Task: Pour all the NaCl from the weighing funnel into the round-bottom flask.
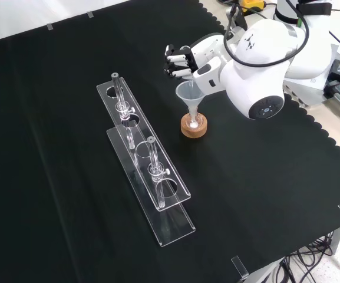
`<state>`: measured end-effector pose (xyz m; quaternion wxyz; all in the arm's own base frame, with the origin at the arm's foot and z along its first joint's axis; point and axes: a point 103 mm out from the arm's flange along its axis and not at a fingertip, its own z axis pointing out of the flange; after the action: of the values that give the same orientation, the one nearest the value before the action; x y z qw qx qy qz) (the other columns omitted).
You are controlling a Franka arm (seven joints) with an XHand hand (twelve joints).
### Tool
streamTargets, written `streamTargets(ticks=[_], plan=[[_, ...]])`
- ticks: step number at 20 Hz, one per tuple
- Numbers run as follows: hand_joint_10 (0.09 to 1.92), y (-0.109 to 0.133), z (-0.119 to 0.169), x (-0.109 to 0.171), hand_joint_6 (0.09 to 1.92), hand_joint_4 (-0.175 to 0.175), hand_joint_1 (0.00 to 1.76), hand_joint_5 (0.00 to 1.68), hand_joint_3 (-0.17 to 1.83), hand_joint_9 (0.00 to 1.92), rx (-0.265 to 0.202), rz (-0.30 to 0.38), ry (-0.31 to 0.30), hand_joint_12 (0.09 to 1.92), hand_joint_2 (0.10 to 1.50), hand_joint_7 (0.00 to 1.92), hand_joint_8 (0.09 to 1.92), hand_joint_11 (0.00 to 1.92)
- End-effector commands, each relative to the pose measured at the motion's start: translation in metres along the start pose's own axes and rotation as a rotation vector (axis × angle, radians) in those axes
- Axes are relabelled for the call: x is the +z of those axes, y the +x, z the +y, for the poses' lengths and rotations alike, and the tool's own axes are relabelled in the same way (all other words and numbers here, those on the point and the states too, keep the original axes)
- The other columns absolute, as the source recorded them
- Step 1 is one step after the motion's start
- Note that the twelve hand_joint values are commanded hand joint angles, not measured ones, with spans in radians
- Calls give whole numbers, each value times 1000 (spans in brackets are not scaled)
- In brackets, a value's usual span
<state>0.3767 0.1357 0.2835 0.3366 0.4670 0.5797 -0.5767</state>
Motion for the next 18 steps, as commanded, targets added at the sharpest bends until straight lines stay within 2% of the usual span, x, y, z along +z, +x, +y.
streamTargets(ticks=[1, 4, 12, 18], plan=[[336, 1, -1, -2, 820, 175, 1092, 1193, 662, 921, 2, -12, 5, 1090, 689, 552, 637, 725], [336, 3, -1, -3, 820, 175, 1092, 1193, 662, 921, 5, -57, 9, 1090, 689, 552, 637, 727], [336, 4, -1, -3, 819, 175, 1092, 1193, 663, 922, 6, -60, 7, 1088, 689, 553, 638, 732], [335, 1, -1, 1, 820, 175, 1092, 1193, 663, 923, 9, -36, 9, 1086, 689, 553, 638, 734]])
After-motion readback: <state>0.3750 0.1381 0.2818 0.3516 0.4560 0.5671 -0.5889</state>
